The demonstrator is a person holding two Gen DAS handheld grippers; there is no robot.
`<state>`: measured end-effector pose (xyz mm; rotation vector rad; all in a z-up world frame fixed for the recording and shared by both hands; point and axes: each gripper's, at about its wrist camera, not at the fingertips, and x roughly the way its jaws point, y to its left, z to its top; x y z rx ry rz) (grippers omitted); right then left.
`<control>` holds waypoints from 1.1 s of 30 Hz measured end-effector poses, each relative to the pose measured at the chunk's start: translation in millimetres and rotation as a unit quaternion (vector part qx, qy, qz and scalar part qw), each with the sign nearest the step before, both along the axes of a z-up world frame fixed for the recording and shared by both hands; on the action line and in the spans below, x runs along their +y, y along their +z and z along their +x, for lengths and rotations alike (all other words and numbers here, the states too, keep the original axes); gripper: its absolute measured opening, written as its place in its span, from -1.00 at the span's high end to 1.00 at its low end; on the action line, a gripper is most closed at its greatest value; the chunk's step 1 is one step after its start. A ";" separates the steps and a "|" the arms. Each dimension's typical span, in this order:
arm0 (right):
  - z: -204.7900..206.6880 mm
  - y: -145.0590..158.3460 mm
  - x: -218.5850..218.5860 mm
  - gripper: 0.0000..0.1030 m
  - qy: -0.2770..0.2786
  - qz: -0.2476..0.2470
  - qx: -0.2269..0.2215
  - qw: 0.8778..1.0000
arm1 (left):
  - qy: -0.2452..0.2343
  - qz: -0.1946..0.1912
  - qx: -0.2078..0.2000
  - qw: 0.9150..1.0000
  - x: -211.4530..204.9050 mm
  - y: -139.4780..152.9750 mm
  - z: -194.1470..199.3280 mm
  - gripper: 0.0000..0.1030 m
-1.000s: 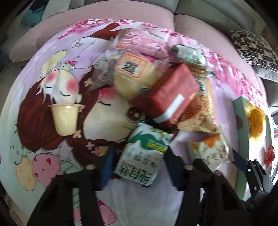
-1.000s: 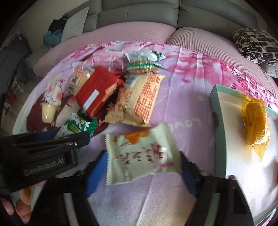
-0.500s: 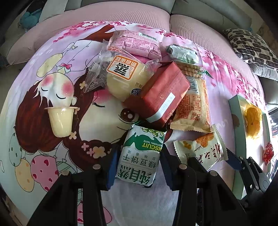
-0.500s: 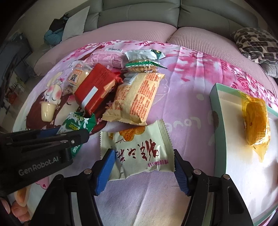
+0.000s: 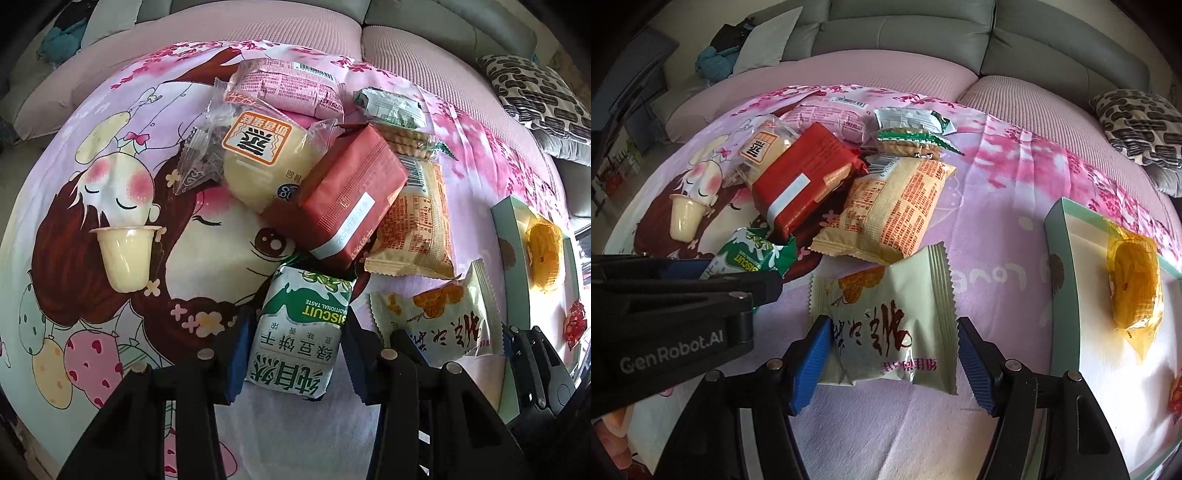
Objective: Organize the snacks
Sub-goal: 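Grasp the green-white biscuit box with the left tool while the right tool grasps the cream pastry bag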
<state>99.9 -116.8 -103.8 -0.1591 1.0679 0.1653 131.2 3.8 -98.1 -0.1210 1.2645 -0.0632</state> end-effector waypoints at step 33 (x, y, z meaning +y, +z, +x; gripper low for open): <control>-14.0 48.7 -16.9 0.61 0.004 0.071 -0.033 0.997 | -0.015 -0.014 -0.050 0.999 4.4 33.8 -14.4 0.19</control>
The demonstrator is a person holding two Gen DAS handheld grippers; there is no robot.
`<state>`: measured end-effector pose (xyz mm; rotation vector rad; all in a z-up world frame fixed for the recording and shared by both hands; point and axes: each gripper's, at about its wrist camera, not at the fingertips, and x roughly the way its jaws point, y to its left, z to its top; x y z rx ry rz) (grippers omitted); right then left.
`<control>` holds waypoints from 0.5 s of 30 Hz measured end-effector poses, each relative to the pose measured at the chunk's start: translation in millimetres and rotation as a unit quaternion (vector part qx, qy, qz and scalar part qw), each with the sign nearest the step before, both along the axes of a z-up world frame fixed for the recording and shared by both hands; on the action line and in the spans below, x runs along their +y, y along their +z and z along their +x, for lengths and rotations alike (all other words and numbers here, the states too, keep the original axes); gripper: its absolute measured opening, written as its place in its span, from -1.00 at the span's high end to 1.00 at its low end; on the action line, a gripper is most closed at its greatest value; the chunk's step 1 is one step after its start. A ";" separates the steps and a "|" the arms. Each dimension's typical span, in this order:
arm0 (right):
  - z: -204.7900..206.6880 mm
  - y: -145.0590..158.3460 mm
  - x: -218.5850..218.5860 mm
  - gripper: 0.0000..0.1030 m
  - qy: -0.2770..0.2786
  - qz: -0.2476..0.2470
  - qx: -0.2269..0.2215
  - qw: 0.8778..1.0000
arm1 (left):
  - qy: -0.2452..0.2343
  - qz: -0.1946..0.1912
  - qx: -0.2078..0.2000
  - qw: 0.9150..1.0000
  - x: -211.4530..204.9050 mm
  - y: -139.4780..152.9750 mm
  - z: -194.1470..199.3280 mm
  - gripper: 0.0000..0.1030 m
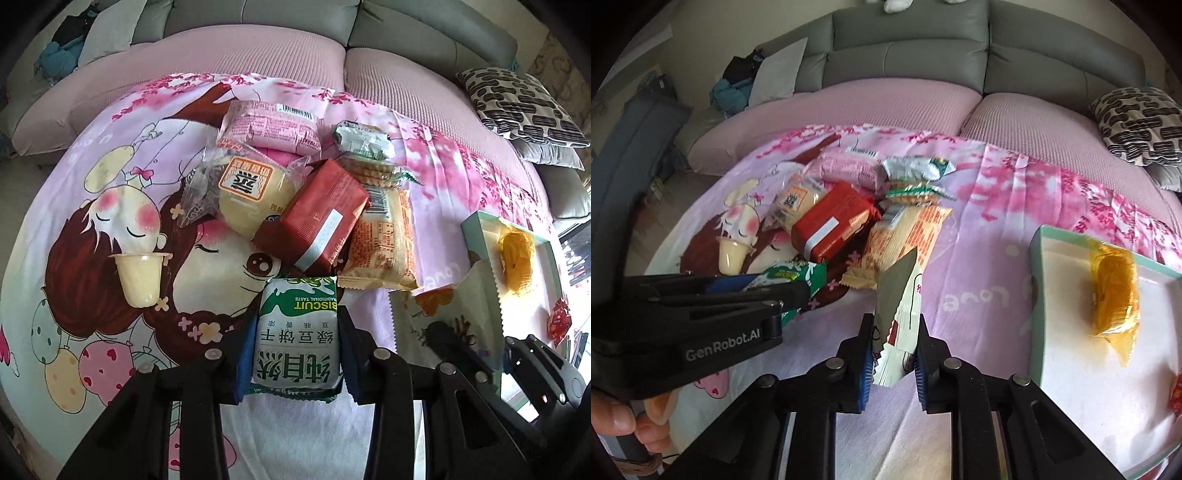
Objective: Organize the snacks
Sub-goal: 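Grasp the green-white biscuit box with the left tool while the right tool grasps the cream pastry bag, then carry the biscuit box and pastry bag over the tray with both tools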
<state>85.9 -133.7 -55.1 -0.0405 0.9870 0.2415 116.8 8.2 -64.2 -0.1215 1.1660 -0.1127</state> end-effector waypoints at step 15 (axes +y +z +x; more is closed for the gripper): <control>-7.8 23.0 -14.7 0.61 -0.012 0.011 -0.026 1.000 | -0.005 -0.010 -0.036 0.999 -2.1 24.3 -5.8 0.20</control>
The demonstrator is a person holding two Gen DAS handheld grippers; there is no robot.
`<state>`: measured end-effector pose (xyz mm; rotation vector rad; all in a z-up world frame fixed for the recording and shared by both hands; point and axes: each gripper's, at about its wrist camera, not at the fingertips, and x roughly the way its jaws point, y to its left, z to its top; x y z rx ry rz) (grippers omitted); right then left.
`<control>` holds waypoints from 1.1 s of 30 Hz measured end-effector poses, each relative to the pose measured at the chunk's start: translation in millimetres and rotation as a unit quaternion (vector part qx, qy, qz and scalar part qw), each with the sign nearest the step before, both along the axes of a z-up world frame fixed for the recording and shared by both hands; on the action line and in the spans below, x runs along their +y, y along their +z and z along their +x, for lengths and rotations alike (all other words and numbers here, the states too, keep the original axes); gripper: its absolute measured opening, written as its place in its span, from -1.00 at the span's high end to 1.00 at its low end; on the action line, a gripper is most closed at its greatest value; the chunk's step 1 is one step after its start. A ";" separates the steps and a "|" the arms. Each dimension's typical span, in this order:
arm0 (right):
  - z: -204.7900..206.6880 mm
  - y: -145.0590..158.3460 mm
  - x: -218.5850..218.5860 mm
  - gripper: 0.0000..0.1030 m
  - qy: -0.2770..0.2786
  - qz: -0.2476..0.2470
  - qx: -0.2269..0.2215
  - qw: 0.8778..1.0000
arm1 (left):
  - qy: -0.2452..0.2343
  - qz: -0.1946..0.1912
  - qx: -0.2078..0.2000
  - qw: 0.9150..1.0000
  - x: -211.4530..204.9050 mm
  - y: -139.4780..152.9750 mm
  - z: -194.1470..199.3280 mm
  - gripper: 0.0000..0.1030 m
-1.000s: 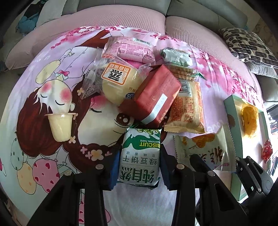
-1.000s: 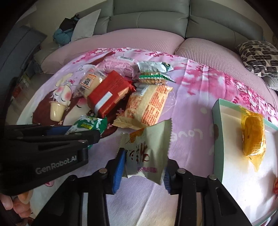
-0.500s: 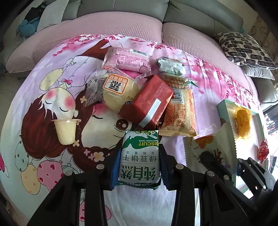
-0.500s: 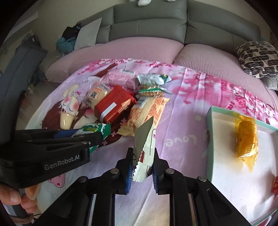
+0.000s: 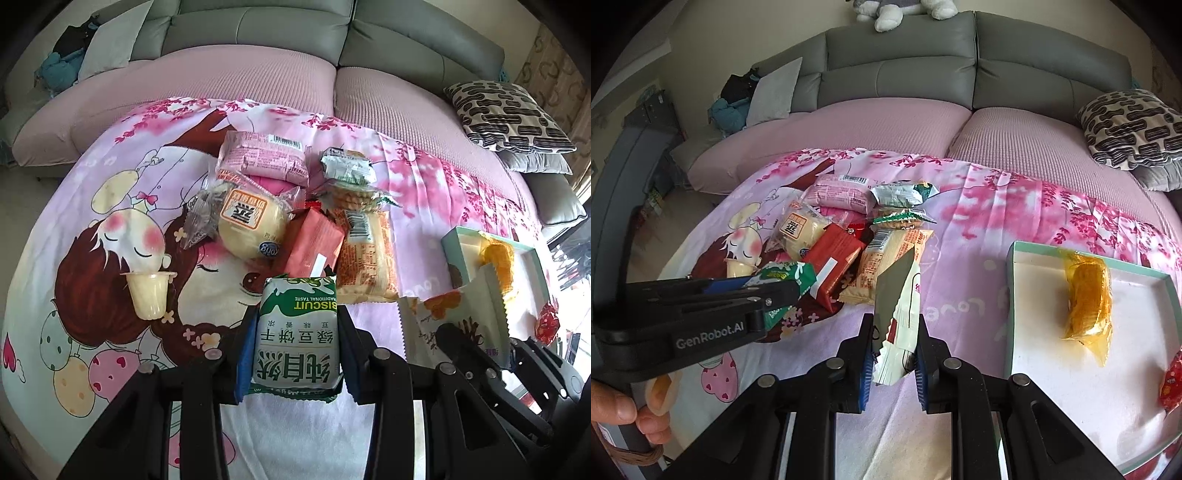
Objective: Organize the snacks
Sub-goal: 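Carry the biscuit box and pastry bag over the tray with both tools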
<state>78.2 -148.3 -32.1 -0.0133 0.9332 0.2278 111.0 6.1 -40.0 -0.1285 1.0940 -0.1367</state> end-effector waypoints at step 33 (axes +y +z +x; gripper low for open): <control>-70.1 59.9 -232.0 0.61 -0.326 0.018 -0.079 0.942 | -0.197 0.023 -0.111 0.974 -183.6 46.2 -37.1 0.20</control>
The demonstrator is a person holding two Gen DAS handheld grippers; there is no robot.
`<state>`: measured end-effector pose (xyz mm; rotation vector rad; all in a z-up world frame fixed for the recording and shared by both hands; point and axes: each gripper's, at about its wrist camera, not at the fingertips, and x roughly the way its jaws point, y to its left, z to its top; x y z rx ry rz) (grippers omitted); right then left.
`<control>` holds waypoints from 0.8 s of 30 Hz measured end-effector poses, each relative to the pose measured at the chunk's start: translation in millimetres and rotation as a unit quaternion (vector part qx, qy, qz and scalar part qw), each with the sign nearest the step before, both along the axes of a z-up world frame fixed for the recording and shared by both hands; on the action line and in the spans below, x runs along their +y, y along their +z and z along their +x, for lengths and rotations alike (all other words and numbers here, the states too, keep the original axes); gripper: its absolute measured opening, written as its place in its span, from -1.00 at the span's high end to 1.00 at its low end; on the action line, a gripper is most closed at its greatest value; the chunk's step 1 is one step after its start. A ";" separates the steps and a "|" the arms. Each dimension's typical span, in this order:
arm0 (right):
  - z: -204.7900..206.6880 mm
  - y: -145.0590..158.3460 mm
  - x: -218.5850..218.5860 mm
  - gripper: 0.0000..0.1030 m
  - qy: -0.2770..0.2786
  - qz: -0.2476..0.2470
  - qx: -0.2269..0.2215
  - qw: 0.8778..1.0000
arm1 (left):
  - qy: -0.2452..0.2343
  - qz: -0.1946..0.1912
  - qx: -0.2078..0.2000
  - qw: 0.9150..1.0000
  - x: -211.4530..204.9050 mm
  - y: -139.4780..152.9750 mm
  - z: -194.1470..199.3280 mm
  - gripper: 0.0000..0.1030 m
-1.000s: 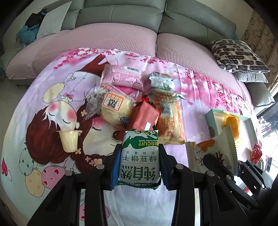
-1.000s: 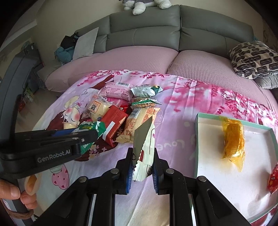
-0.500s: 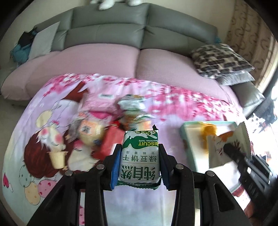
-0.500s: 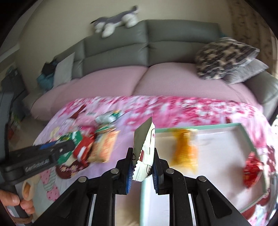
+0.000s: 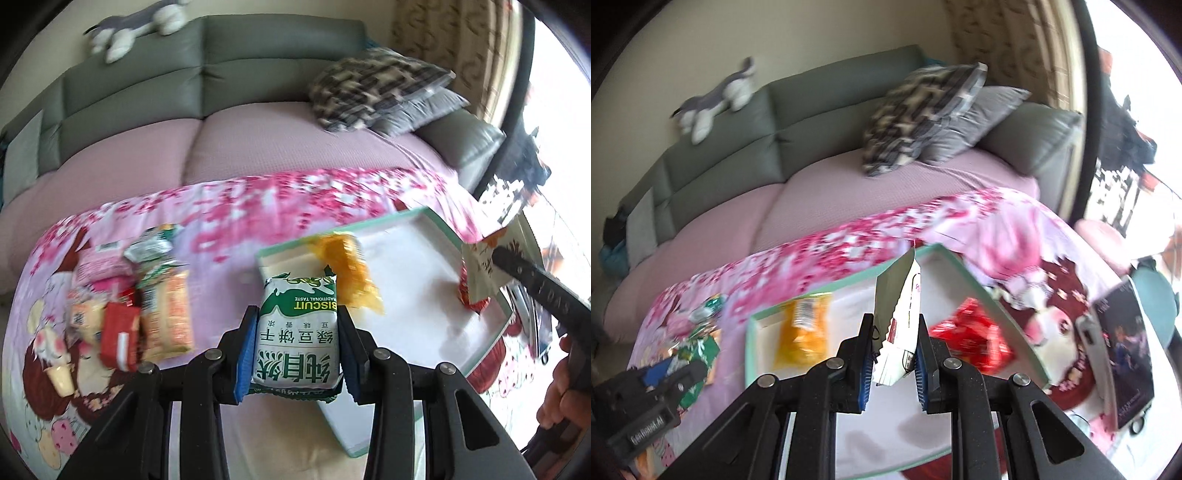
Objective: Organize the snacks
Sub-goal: 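Carry the biscuit box and pastry bag over the tray with both tools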
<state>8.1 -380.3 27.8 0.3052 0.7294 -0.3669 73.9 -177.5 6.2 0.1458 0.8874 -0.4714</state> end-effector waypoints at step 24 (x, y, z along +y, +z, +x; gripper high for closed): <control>5.7 -35.8 -15.5 0.61 0.001 0.030 0.055 0.998 | -0.040 0.032 -0.016 0.999 -53.7 -32.4 -6.5 -0.05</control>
